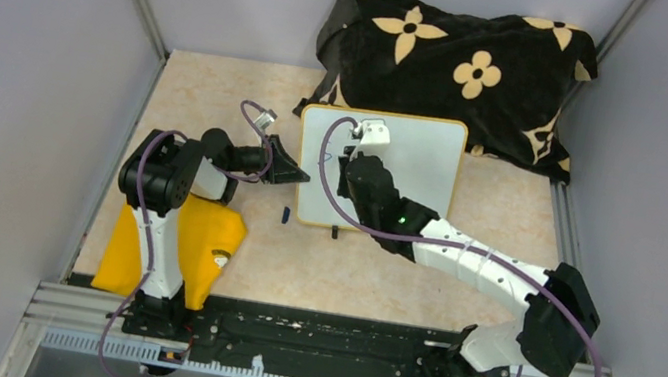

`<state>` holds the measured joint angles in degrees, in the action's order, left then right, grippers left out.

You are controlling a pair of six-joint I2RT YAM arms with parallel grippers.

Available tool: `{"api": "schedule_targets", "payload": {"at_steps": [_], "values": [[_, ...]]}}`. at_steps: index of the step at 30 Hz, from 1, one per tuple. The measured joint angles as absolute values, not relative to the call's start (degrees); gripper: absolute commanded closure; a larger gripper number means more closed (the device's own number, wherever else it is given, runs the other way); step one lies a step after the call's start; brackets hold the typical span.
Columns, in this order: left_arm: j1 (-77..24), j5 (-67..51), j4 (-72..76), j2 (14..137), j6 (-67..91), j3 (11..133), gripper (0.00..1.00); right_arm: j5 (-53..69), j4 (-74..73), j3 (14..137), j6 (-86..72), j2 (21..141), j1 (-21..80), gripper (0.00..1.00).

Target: Write a sentence on the whiteboard

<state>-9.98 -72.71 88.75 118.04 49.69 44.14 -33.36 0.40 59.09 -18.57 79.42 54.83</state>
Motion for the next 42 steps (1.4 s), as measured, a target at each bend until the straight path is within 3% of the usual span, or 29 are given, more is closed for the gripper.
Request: {"api": "schedule_targets", "payload": {"at_steps": [42], "values": [[-10.0,-72.6,88.8,118.1,49.7,44.2,1.0,-33.6,0.0,58.7,-20.1,79.6,54.3,1.0]]}}
